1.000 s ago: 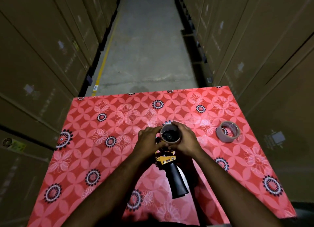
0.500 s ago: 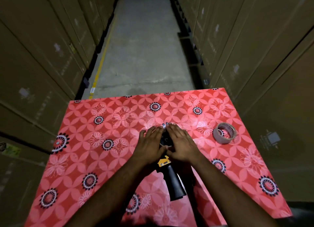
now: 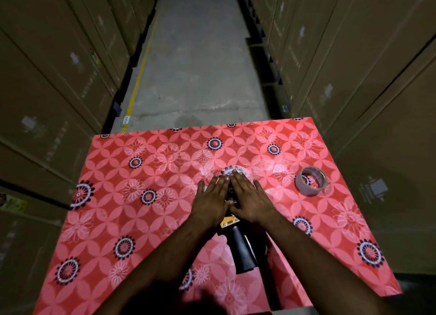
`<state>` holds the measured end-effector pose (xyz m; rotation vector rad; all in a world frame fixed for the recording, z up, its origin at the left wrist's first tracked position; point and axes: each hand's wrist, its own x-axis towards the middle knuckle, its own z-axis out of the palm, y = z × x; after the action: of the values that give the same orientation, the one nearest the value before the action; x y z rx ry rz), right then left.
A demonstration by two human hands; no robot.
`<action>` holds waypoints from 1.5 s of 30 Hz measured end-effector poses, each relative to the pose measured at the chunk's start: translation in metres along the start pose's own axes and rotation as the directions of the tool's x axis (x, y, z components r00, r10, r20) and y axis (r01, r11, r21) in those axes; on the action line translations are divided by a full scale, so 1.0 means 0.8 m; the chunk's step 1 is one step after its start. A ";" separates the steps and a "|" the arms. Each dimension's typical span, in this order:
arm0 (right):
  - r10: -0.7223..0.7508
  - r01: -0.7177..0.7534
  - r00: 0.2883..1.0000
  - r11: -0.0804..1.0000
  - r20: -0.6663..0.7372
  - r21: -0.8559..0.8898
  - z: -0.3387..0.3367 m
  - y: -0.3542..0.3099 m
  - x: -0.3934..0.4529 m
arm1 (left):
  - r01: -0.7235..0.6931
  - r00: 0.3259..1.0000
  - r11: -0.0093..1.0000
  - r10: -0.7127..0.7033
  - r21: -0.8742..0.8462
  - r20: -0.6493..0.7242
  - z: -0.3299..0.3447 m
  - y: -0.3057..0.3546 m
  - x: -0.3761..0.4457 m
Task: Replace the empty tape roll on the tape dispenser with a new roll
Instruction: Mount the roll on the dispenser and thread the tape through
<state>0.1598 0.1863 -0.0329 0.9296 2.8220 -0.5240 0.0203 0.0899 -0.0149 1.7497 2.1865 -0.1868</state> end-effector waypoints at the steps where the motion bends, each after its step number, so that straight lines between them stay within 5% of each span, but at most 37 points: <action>1: -0.004 0.005 1.000 1.000 0.009 -0.014 -0.002 -0.001 0.000 | -0.004 1.000 1.000 0.004 0.001 0.003 -0.001 0.000 -0.001; 6: 0.008 -0.008 1.000 0.999 0.007 -0.050 -0.006 -0.004 -0.007 | 0.001 0.999 0.998 -0.004 -0.060 -0.037 -0.013 -0.007 -0.014; 9: 0.060 -0.054 0.992 0.997 -0.110 0.059 -0.005 -0.018 -0.034 | 0.026 0.961 0.966 -0.095 -0.258 -0.260 -0.008 -0.012 -0.054; 12: 0.156 -0.126 0.939 0.985 -0.305 0.117 0.005 -0.039 -0.071 | -0.006 0.830 0.920 -0.214 -0.392 -0.514 0.016 -0.019 -0.105; 16: 0.293 -0.250 0.941 0.939 -0.170 0.237 0.029 -0.063 -0.106 | -0.012 0.864 0.933 -0.172 -0.361 -0.473 0.060 -0.019 -0.133; 20: 0.273 -0.249 0.959 0.940 -0.079 0.233 0.053 -0.085 -0.108 | -0.064 0.866 0.940 -0.114 -0.334 -0.487 0.067 -0.007 -0.127; 30: 0.355 -0.290 0.920 0.901 -0.166 0.321 0.066 -0.108 -0.115 | 0.078 0.883 0.994 -0.105 -0.078 -0.458 0.073 -0.010 -0.115; 39: 0.385 -0.313 0.908 0.886 -0.165 0.342 0.069 -0.109 -0.117 | 0.077 0.842 0.925 -0.260 -0.372 -0.472 0.076 -0.021 -0.128; 45: 0.380 -0.313 0.917 0.875 -0.123 0.368 0.060 -0.113 -0.116 | -0.026 0.868 0.933 -0.157 -0.359 -0.472 0.067 -0.028 -0.114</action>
<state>0.1813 0.0499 -0.0309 1.5978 2.6659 -0.9356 0.0255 -0.0156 -0.0364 1.6360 2.4202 0.6818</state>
